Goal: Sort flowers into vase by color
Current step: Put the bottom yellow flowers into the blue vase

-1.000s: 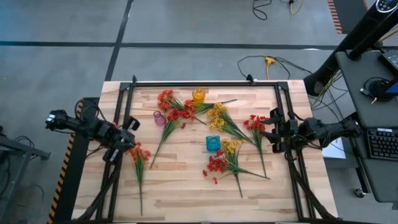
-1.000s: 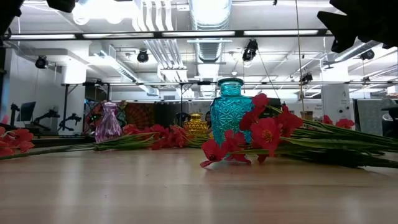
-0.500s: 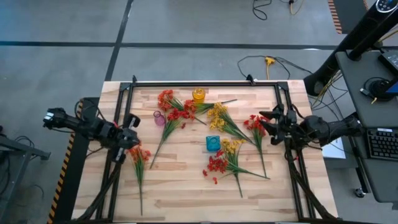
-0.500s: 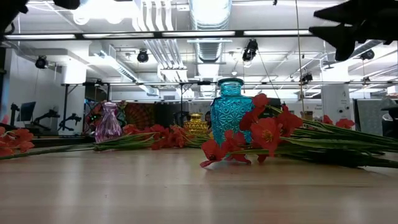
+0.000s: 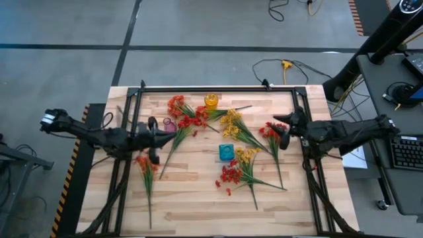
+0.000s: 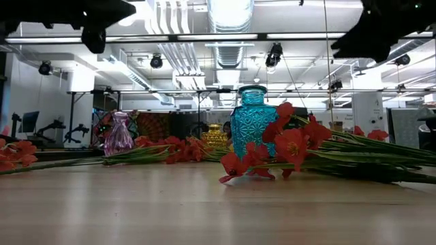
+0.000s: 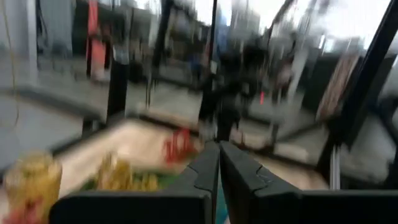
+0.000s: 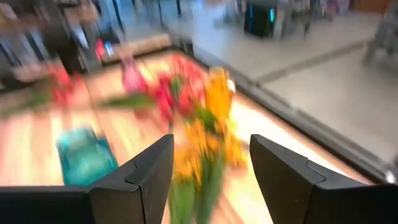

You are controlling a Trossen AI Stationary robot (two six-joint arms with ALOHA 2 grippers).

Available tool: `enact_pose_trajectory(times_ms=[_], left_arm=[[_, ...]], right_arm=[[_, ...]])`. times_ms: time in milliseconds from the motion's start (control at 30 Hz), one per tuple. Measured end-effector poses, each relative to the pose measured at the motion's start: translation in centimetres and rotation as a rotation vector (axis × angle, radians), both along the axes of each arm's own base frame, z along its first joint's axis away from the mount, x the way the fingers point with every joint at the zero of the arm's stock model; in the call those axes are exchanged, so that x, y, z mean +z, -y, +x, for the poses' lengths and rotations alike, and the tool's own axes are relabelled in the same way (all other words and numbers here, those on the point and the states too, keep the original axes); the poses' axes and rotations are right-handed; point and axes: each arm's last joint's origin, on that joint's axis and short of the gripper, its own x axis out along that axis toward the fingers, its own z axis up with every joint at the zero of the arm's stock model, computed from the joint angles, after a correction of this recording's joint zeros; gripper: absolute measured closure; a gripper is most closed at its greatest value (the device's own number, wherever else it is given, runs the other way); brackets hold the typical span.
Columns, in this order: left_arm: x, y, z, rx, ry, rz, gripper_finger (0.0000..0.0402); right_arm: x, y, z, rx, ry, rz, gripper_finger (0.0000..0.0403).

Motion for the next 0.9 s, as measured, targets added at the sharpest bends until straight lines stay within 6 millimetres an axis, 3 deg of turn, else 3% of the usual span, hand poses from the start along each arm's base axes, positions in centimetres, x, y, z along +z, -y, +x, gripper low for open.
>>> enact_pose_trajectory(times_ms=[133,300,567,900], left_arm=[[0.9,0.7,1.4,-0.061,-0.222,0.035,0.0402],[1.2,1.4,3.4,-0.074,-0.406,0.078,0.0402],[1.1,2.3,5.9,-0.128,-0.496,0.135,0.0402],[0.9,2.9,7.2,-0.171,-0.522,0.130,0.0402]], right_arm=[[-0.4,-0.3,0.5,0.050,-0.185,0.047,0.0200],[-1.0,-0.7,1.5,0.116,-0.250,0.082,0.0200],[-1.8,-0.8,2.4,0.083,-0.284,0.119,0.0200],[-2.6,-1.0,3.3,0.081,-0.334,0.127,0.0200]])
